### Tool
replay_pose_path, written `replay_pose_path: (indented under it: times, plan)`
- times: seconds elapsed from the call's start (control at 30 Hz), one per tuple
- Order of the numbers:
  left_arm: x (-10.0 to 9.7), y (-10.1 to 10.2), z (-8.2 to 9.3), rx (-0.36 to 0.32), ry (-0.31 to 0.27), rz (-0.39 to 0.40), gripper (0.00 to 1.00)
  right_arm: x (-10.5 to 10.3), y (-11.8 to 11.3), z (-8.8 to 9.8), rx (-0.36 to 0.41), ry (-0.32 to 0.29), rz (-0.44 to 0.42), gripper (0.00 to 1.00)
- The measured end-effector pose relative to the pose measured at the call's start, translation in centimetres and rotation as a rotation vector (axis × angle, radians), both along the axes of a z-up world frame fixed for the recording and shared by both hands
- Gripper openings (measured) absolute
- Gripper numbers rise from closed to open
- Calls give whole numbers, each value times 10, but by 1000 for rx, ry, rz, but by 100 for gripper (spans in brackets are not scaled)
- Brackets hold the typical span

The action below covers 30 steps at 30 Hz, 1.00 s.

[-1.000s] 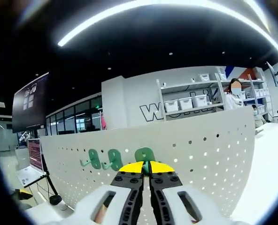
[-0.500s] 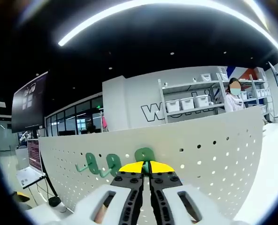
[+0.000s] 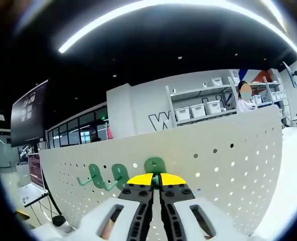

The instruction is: Insert the hook assembly into the mounting plate slot until the hook locks in place.

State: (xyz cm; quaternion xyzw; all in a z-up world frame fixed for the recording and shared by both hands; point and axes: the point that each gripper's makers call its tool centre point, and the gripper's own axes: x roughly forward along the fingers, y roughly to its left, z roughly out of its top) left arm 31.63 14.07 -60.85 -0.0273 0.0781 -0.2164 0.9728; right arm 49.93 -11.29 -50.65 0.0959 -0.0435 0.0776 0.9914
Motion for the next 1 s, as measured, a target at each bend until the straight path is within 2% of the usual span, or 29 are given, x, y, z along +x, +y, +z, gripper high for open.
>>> replay_pose_path:
  times: [0.1, 0.33, 0.5, 0.77, 0.87, 0.93, 0.97, 1.0]
  plan:
    - [0, 0, -1, 1, 4, -1, 78, 2, 0, 0, -1, 2, -25, 1]
    - [-1, -1, 0, 11, 0, 2, 76, 1, 0, -2, 64, -22, -77, 1]
    - [-1, -1, 1, 0, -1, -1, 76, 3, 0, -1, 49, -8, -70, 2]
    - [-2, 1, 2, -3, -9, 8, 76, 2, -1, -3, 70, -7, -30, 3]
    - [-1, 3, 2, -9, -8, 13, 76, 0, 1, -6, 70, 11, -5, 9]
    - [-1, 3, 2, -9, -10, 11, 76, -7, 4, 4, 128, -49, 41, 18]
    - [-1, 2, 2, -9, -9, 10, 76, -9, 1, 0, 81, -33, 32, 19]
    - [-1, 2, 2, -8, -8, 8, 76, -13, 7, 3, 87, -55, 69, 21]
